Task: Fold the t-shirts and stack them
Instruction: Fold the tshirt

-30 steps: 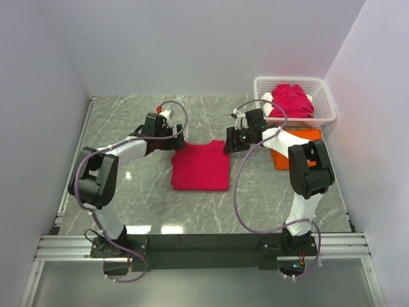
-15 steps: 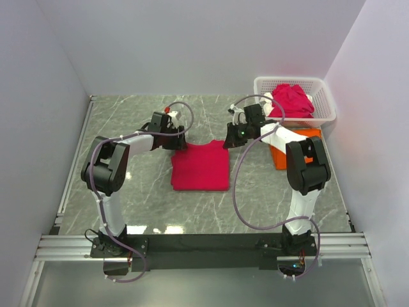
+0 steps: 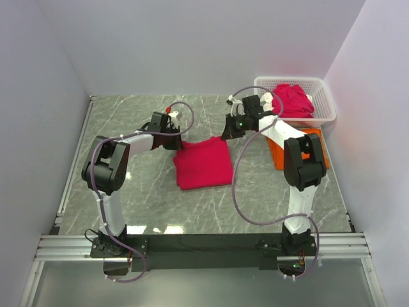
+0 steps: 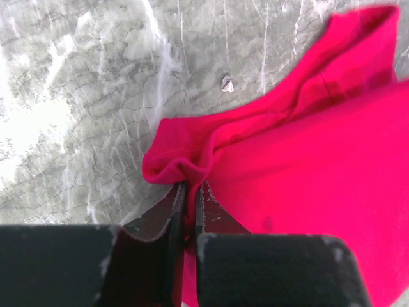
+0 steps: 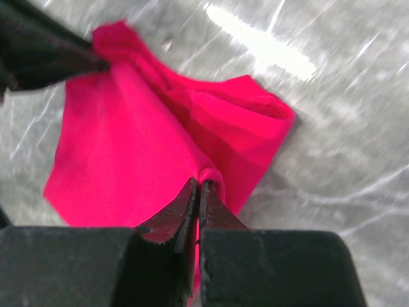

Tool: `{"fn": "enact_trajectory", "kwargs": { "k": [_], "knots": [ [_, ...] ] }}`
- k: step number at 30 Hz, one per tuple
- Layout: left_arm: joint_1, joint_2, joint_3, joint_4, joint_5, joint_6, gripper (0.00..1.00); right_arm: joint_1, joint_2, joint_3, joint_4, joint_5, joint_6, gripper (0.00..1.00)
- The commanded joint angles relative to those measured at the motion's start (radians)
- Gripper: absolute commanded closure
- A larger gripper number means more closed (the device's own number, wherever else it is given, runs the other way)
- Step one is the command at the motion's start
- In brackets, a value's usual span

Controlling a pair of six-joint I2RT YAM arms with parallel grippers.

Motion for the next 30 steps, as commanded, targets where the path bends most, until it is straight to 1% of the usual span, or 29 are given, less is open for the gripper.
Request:
{"fn": "enact_trajectory", "kwargs": {
  "k": [1,4,5,7,8,10,11,13,14,15,17,18,20,21,23,24,25,26,27,28,29,30],
  "knots": [
    [0.015,0.006,-0.018,0.013,0.034,-0.002,0.96,-0.006,0.07,0.077,-0.049,0.052,0.026,1.0],
    [0.026,-0.009,-0.029,0.026,0.031,-0.021,0.94,-0.008,0.113,0.108,-0.075,0.093,0.052,0.99],
    [0.029,-0.014,-0.029,0.022,0.023,-0.025,0.88,-0.008,0.126,0.124,-0.092,0.096,0.057,0.97],
    [0.027,-0.038,-0.035,0.025,-0.006,-0.033,0.78,-0.006,0.128,0.134,-0.1,0.11,0.069,0.94],
    [0.027,-0.051,-0.041,0.029,-0.018,-0.047,0.59,-0.005,0.111,0.131,-0.089,0.114,0.075,0.85],
    [0.027,-0.088,-0.046,0.027,-0.05,-0.076,0.47,-0.005,0.087,0.129,-0.081,0.131,0.098,0.78],
    [0.027,-0.103,-0.049,0.027,-0.082,-0.087,0.39,-0.005,0.058,0.125,-0.069,0.148,0.109,0.72],
    [0.027,-0.152,-0.053,0.018,-0.115,-0.137,0.3,-0.005,0.019,0.106,-0.041,0.171,0.144,0.66],
    [0.027,-0.172,-0.067,0.021,-0.147,-0.159,0.27,-0.005,-0.025,0.082,-0.009,0.182,0.175,0.62],
    [0.027,-0.218,-0.075,0.021,-0.168,-0.18,0.22,-0.005,-0.047,0.068,0.009,0.179,0.189,0.59],
    [0.027,-0.262,-0.104,0.018,-0.222,-0.249,0.18,-0.005,-0.112,0.014,0.07,0.165,0.242,0.56],
    [0.021,-0.307,-0.113,0.016,-0.239,-0.274,0.18,-0.005,-0.131,-0.004,0.09,0.157,0.258,0.55],
    [0.0,-0.348,-0.141,0.001,-0.297,-0.335,0.19,-0.002,-0.177,-0.061,0.158,0.116,0.307,0.55],
    [-0.032,-0.38,-0.15,-0.001,-0.314,-0.356,0.19,0.0,-0.186,-0.076,0.176,0.076,0.324,0.55],
    [-0.071,-0.402,-0.168,0.002,-0.348,-0.413,0.23,0.006,-0.194,-0.112,0.221,0.014,0.365,0.55],
    [-0.109,-0.402,-0.177,0.015,-0.346,-0.43,0.27,0.012,-0.187,-0.118,0.235,-0.055,0.382,0.57],
    [-0.121,-0.401,-0.185,0.033,-0.331,-0.461,0.36,0.017,-0.171,-0.133,0.268,-0.082,0.396,0.6],
    [-0.131,-0.385,-0.2,0.076,-0.322,-0.479,0.41,0.021,-0.162,-0.142,0.288,-0.1,0.419,0.65],
    [-0.135,-0.37,-0.202,0.105,-0.273,-0.496,0.46,0.023,-0.153,-0.148,0.307,-0.114,0.427,0.67],
    [-0.135,-0.353,-0.202,0.119,-0.254,-0.519,0.5,0.024,-0.125,-0.152,0.33,-0.116,0.433,0.69],
    [-0.135,-0.314,-0.184,0.127,-0.254,-0.524,0.6,0.024,-0.11,-0.15,0.339,-0.116,0.445,0.74],
    [-0.135,-0.29,-0.167,0.127,-0.269,-0.519,0.66,0.023,-0.09,-0.141,0.345,-0.122,0.447,0.75]
  ]
}}
